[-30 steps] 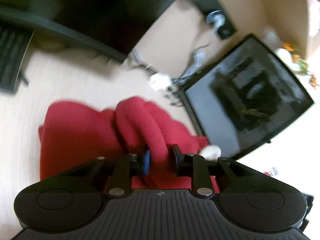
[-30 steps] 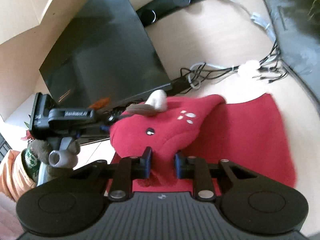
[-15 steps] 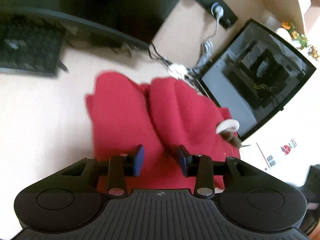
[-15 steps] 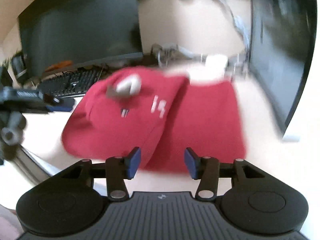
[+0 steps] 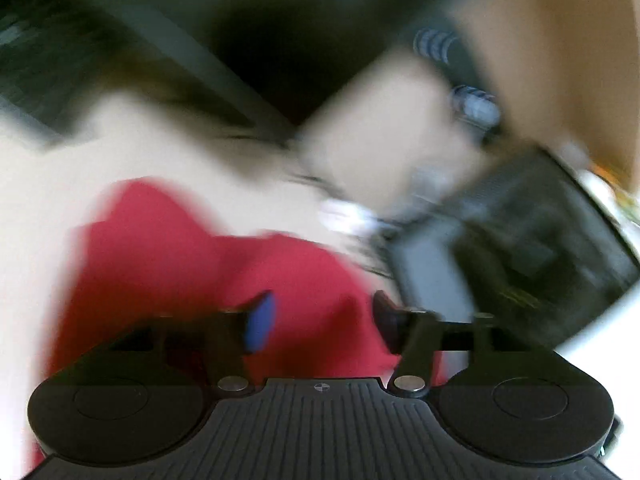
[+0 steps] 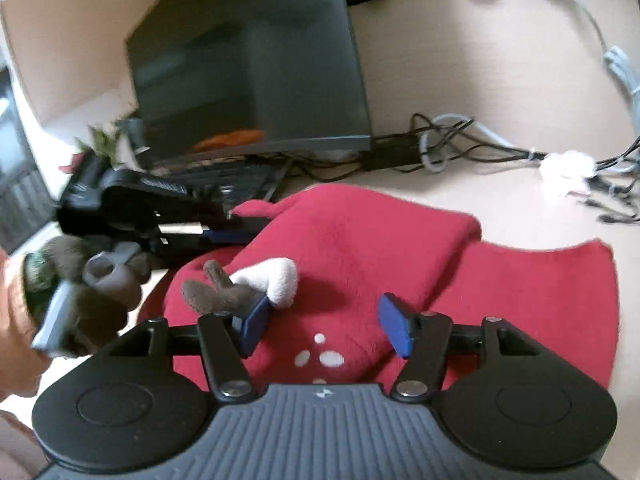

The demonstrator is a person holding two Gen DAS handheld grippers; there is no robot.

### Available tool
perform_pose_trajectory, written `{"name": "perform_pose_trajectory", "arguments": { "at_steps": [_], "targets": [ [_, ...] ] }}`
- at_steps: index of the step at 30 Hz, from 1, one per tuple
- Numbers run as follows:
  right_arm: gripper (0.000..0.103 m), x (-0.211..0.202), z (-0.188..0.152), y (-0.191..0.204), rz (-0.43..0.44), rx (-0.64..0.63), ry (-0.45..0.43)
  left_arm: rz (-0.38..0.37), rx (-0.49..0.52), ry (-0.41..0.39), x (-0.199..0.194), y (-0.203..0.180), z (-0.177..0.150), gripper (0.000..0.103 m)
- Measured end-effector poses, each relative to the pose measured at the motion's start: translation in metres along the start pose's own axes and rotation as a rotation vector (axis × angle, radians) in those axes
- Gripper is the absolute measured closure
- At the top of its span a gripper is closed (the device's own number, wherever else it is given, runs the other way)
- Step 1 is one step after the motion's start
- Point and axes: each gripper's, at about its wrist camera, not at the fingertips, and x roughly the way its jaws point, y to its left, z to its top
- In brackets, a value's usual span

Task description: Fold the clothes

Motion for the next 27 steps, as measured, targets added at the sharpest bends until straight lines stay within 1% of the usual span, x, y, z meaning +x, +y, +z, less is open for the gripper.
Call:
{"name": "perform_pose_trajectory", "arguments": {
  "at_steps": [1, 2, 3, 4, 6, 7, 8, 10, 13, 14, 15, 16, 17, 19, 20, 21, 22, 25, 27],
  "targets": [
    [0.042, 0.0, -0.002, -0.003, 0.019, -0.014, -0.003, -0.005, -0.094, -0.019, -0.006, 0.014, -0.002, 0.098],
    [0.041, 0.0, -0.002, -0.006, 0.038, -0.023, -0.001, -0.001, -0.14, -0.053, -0.014, 0.019, -0.005, 0.098],
    [0.04, 0.002, -0.003, -0.007, 0.057, -0.029, 0.002, 0.006, -0.171, -0.091, -0.022, 0.02, -0.008, 0.097],
    [0.039, 0.003, -0.003, -0.01, 0.075, -0.039, 0.004, 0.027, -0.169, -0.122, -0.029, 0.016, -0.01, 0.095],
    [0.038, 0.007, -0.002, -0.015, 0.11, -0.065, 0.006, 0.108, -0.142, -0.191, -0.049, 0.004, -0.014, 0.034],
    [0.037, 0.008, -0.003, -0.016, 0.12, -0.082, 0.007, 0.142, -0.127, -0.226, -0.058, -0.003, -0.016, 0.033],
    [0.037, 0.008, -0.003, -0.017, 0.127, -0.1, 0.007, 0.157, -0.104, -0.239, -0.064, -0.013, -0.02, 0.036],
    [0.036, 0.009, -0.003, -0.016, 0.131, -0.126, 0.007, 0.176, -0.054, -0.249, -0.075, -0.035, -0.028, 0.036],
    [0.034, 0.005, -0.001, -0.015, 0.118, -0.157, -0.001, 0.26, 0.141, -0.189, -0.068, -0.075, -0.045, 0.032],
    [0.032, 0.003, 0.0, -0.014, 0.114, -0.156, -0.004, 0.314, 0.222, -0.167, -0.063, -0.085, -0.051, 0.032],
    [0.03, -0.002, 0.001, -0.012, 0.113, -0.151, -0.009, 0.362, 0.27, -0.141, -0.056, -0.09, -0.057, 0.032],
    [0.018, -0.008, 0.002, -0.009, 0.125, -0.15, -0.017, 0.407, 0.307, -0.113, -0.048, -0.094, -0.062, 0.032],
    [0.009, -0.016, 0.002, -0.005, 0.147, -0.16, -0.035, 0.451, 0.343, -0.085, -0.041, -0.098, -0.067, 0.032],
    [0.007, -0.027, -0.005, 0.008, 0.159, -0.216, -0.042, 0.518, 0.376, -0.042, -0.035, -0.094, -0.074, 0.032],
    [0.006, -0.029, -0.012, 0.014, 0.139, -0.247, -0.022, 0.544, 0.395, -0.022, -0.035, -0.092, -0.078, 0.032],
    [0.006, -0.027, -0.02, 0.021, 0.106, -0.278, 0.011, 0.552, 0.41, -0.008, -0.036, -0.088, -0.082, 0.03],
    [0.006, -0.024, -0.029, 0.028, 0.056, -0.31, 0.034, 0.542, 0.419, 0.003, -0.038, -0.084, -0.085, 0.029],
    [0.005, -0.013, -0.052, 0.048, -0.113, -0.399, 0.075, 0.482, 0.411, 0.03, -0.045, -0.071, -0.086, 0.024],
    [0.002, -0.007, -0.048, 0.06, -0.176, -0.377, 0.106, 0.449, 0.402, 0.048, -0.047, -0.063, -0.088, 0.021]
  ]
}}
